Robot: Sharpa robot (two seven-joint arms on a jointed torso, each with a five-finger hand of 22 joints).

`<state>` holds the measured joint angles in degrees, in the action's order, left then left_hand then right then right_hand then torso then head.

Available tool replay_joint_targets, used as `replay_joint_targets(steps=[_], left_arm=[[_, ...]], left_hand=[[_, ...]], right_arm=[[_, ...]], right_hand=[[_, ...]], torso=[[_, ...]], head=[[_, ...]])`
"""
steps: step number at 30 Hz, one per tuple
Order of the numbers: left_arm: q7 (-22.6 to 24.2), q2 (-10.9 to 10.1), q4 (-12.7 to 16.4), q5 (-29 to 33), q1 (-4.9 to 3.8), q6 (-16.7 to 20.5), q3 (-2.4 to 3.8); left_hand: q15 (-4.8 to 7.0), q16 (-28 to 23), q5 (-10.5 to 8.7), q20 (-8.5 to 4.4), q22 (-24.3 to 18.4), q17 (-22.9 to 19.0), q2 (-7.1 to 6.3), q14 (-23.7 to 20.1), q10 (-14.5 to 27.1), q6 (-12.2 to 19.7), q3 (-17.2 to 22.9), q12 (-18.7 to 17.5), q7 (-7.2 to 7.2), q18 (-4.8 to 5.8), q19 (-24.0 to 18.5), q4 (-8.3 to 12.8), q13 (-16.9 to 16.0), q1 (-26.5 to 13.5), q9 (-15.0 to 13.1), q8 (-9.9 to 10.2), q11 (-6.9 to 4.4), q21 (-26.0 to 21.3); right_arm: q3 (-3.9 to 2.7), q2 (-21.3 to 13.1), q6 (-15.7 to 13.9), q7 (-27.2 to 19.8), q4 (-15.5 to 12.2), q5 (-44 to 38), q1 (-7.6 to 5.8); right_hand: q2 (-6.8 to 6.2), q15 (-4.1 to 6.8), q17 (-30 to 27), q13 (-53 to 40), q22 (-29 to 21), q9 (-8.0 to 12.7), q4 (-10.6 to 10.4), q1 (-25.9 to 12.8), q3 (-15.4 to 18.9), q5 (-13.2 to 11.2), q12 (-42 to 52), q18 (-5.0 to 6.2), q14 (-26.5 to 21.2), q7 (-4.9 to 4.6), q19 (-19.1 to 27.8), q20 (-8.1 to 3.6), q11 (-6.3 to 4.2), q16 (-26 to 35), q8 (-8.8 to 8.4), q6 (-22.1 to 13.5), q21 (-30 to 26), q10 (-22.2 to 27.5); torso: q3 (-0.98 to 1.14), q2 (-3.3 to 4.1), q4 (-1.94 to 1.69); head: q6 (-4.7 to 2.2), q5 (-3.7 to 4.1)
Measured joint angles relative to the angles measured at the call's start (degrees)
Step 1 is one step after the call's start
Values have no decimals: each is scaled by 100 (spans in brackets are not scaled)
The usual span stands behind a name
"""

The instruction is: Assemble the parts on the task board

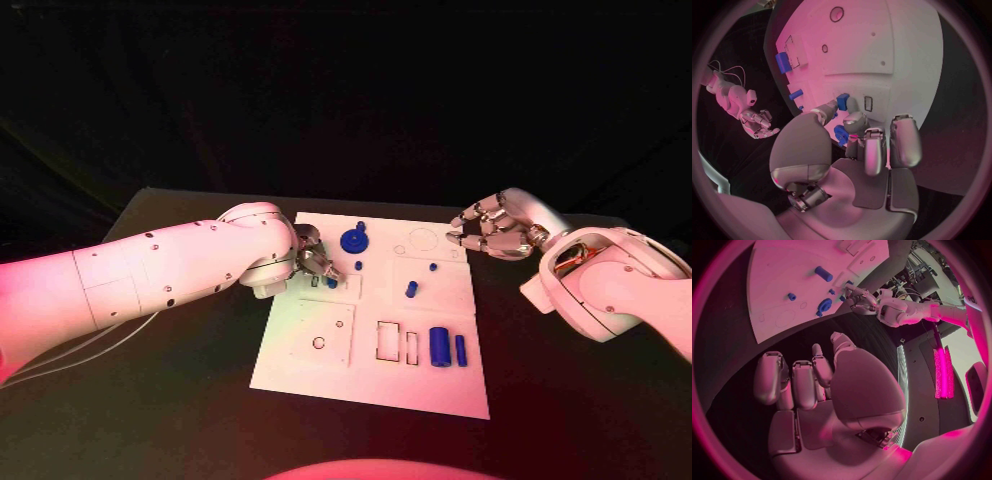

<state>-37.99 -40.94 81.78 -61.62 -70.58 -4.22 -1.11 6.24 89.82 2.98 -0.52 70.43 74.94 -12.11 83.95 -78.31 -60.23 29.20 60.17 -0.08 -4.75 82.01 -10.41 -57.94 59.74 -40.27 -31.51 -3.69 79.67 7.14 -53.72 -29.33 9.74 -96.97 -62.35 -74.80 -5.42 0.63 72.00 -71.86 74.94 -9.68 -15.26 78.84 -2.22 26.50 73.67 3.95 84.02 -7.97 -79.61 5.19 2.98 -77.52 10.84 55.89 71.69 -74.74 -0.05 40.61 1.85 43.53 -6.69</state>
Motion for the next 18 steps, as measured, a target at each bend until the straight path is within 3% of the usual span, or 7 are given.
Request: replay_joint_targets(steps=[7,18], left_arm=[[-19,2,-2,-11,0,-20,3],[-33,-6,4,-24,4,-11,3]], left_hand=[[0,0,0,0,46,-1,95,0,-21,12,-761,75,10,-4,0,-241,-49,-4,-14,-9,20,21],[0,0,0,-21,67,-1,179,0,-20,12,-1323,107,10,-9,21,-517,-54,79,-13,-33,20,21]], right_arm=[[0,-3,0,0,2,0,1],[0,-6,-1,-4,4,1,1]], right_hand=[[20,0,0,1,0,0,0,-20,0,0,0,0,0,0,0,0,0,0,0,0,0,0],[-3,0,0,1,-2,0,-16,-43,16,0,0,0,0,0,0,0,0,-2,0,0,0,0]], torso=[[0,-2,-2],[-2,-3,-3]], head=[[2,13],[-16,8]])
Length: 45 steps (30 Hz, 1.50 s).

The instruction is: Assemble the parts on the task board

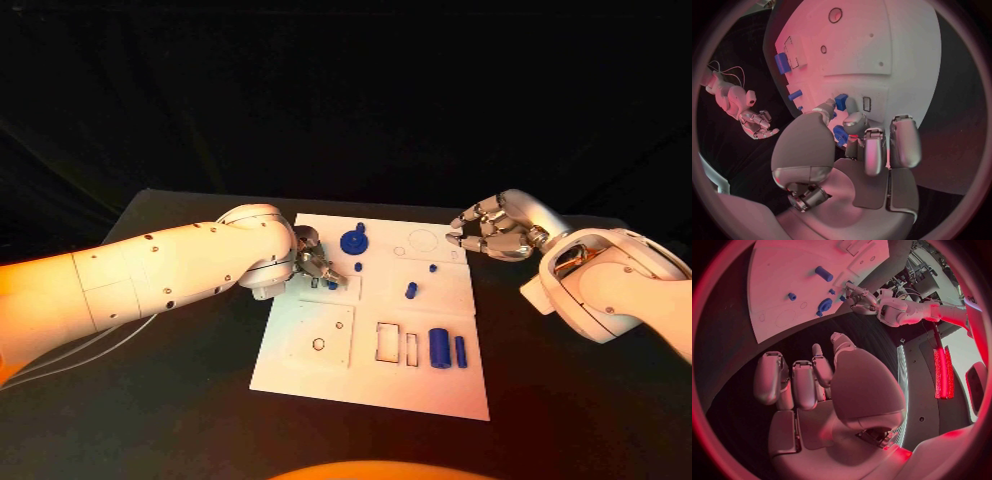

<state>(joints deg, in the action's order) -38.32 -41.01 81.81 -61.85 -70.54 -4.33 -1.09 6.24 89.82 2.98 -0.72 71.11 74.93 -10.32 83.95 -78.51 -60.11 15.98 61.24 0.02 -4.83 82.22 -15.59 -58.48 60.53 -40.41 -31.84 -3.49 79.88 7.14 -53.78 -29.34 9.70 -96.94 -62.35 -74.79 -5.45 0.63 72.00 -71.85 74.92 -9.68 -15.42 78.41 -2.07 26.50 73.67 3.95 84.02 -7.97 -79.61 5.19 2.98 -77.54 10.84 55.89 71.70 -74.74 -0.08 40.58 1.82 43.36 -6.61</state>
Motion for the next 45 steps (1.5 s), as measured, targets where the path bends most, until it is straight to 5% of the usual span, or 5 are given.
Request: replay_joint_targets(steps=[7,17,25,33,45], left_arm=[[0,-14,24,-2,7,47,11],[-1,-130,129,15,-2,103,182],[-2,-257,184,108,-182,-2,297],[28,-56,-492,150,-570,-312,350],[148,330,-1213,70,-628,-407,309]], left_hand=[[0,0,0,0,24,-1,148,0,0,0,-740,17,0,0,0,-105,-6,-148,1,-22,0,0],[0,0,0,0,24,-1,211,0,0,0,-1036,24,0,-1,0,-105,12,-121,1,-21,0,0],[-1,0,0,0,-48,-2,309,0,119,77,-1190,-167,69,-1,0,-104,217,105,4,-21,31,-6],[-72,-107,0,113,-482,-2,383,-9,620,397,-1549,-935,208,-3,-177,-110,1011,264,118,146,160,-298],[-166,-134,0,154,-546,-2,485,2,728,627,-1838,-1032,336,-3,-218,-103,1175,404,431,438,254,-345]], right_arm=[[0,0,0,-3,11,1,2],[0,5,-1,-6,46,1,4],[0,8,-2,-10,74,16,4],[0,20,-3,-12,83,29,5],[0,39,-3,-14,83,36,5]], right_hand=[[0,0,-7,0,-1,0,-16,0,-16,0,0,0,0,0,0,0,0,0,0,0,-27,0],[0,0,-7,6,-1,0,-16,0,-16,0,0,0,0,0,0,0,0,0,0,0,-27,0],[1,0,-6,6,-2,0,-28,0,-4,0,0,0,0,0,0,0,0,-1,0,0,-26,0],[31,0,-6,6,3,0,-32,-30,0,0,0,0,0,0,0,0,0,-1,0,0,-26,0],[31,0,-6,6,2,0,-32,-30,0,0,0,0,0,0,0,0,0,-1,0,0,-26,0]], torso=[[0,0,0],[3,1,1],[3,0,4],[7,-2,-6],[-1,4,-12]], head=[[-8,-2],[-26,4],[-61,-1],[-81,-21],[-97,-48]])
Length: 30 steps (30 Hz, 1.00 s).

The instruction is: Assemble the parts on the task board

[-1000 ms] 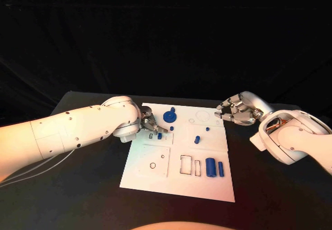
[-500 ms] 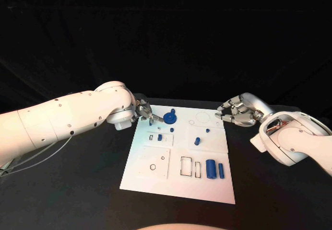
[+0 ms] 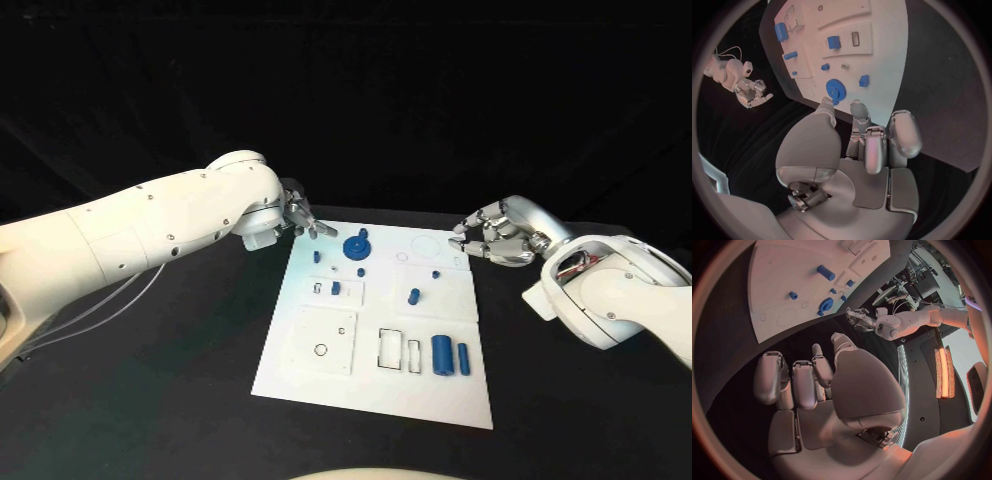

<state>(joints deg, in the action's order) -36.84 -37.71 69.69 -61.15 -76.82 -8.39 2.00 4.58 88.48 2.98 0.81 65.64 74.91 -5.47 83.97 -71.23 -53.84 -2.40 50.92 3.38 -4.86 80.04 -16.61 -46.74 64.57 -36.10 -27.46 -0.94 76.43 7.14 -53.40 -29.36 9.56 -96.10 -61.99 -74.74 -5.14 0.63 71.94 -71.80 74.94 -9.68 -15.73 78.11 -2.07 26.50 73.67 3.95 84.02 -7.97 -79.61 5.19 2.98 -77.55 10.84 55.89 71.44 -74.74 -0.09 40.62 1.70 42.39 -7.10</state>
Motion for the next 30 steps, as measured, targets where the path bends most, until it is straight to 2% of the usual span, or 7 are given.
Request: replay_joint_targets(steps=[5,12,18,30], left_arm=[[48,145,-249,-129,10,-44,-49],[99,355,-577,-275,71,-129,-120],[126,428,-703,-313,107,-206,-135],[130,451,-744,-312,124,-361,-146]], left_hand=[[0,0,0,0,0,0,12,0,0,0,-16,0,0,0,0,16,7,80,62,31,0,0],[0,0,0,0,0,0,34,0,0,0,-16,0,0,0,0,16,7,102,82,32,0,0],[0,0,0,0,7,0,57,-1,0,0,-30,0,0,0,0,1,7,124,98,56,0,0],[0,0,0,28,106,4,103,-1,-24,-108,-62,134,-1,0,28,0,-92,171,160,56,24,30]], right_arm=[[0,3,0,-1,1,2,0],[0,17,1,-3,12,4,0],[0,21,1,-7,17,4,1],[0,23,1,-11,18,5,1]], right_hand=[[0,0,0,0,0,0,0,0,0,0,0,0,0,0,0,0,0,0,0,0,0,0],[0,0,0,0,-1,0,0,0,0,0,0,0,0,0,0,0,0,0,0,0,0,0],[0,0,0,0,-1,0,0,0,0,0,0,0,0,0,0,0,0,0,0,0,0,0],[0,0,0,0,-3,0,0,0,0,0,0,0,0,0,0,0,0,0,0,0,0,0]], torso=[[-6,1,2],[-7,0,1],[-4,-1,1],[1,-8,0]], head=[[9,-8],[14,-23],[14,-32],[30,-40]])
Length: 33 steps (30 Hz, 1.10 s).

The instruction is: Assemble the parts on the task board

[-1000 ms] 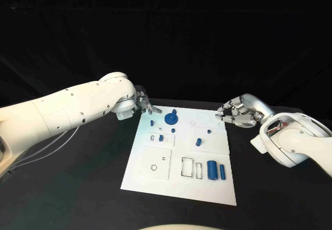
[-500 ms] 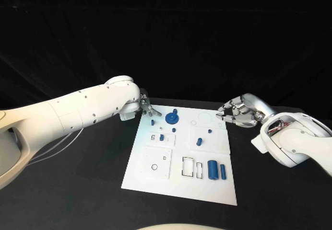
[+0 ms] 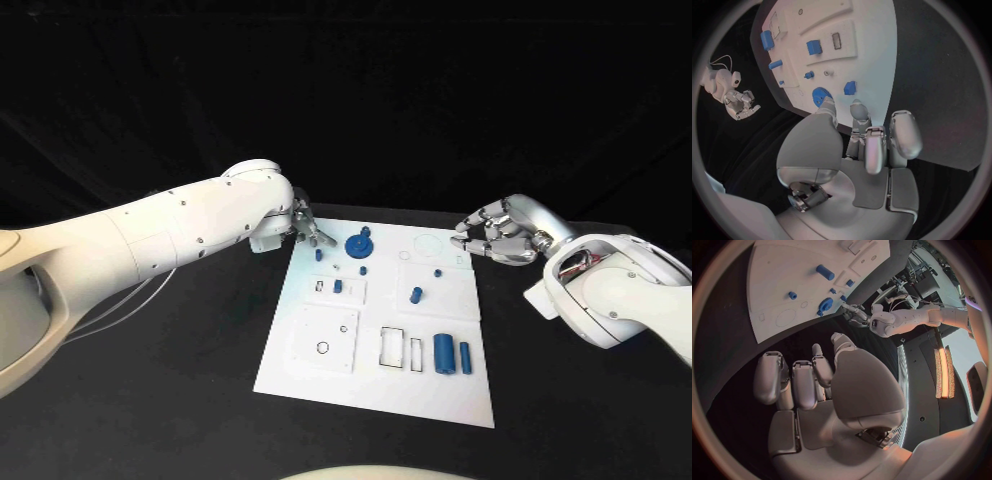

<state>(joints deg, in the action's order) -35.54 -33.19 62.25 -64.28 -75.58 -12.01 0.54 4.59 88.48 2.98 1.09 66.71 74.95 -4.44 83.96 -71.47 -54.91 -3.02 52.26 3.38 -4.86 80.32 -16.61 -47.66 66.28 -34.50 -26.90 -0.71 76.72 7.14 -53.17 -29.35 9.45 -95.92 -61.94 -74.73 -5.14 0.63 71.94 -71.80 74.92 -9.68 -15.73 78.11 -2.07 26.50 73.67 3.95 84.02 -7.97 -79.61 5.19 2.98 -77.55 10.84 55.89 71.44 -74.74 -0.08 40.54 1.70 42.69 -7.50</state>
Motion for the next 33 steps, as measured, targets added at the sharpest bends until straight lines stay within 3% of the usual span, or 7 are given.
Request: replay_joint_targets(steps=[24,33], left_arm=[[-26,21,-41,7,44,-241,-17],[-28,23,-50,34,55,-256,-20]], left_hand=[[0,23,0,14,85,-2,70,0,-60,-112,-16,84,-32,-1,14,16,-51,70,47,-15,-23,33],[0,45,0,-8,122,-2,234,0,-80,-173,-16,122,-51,-1,36,16,-59,172,83,-29,-44,52]], right_arm=[[0,4,0,-6,3,2,1],[0,4,0,-7,3,2,2]], right_hand=[[0,0,0,0,0,0,0,0,0,0,0,0,0,0,0,0,0,0,0,0,0,0],[0,0,0,0,3,0,0,0,0,0,0,0,0,0,0,0,0,0,0,0,0,0]], torso=[[1,3,-1],[1,3,0]], head=[[1,-14],[11,-4]])
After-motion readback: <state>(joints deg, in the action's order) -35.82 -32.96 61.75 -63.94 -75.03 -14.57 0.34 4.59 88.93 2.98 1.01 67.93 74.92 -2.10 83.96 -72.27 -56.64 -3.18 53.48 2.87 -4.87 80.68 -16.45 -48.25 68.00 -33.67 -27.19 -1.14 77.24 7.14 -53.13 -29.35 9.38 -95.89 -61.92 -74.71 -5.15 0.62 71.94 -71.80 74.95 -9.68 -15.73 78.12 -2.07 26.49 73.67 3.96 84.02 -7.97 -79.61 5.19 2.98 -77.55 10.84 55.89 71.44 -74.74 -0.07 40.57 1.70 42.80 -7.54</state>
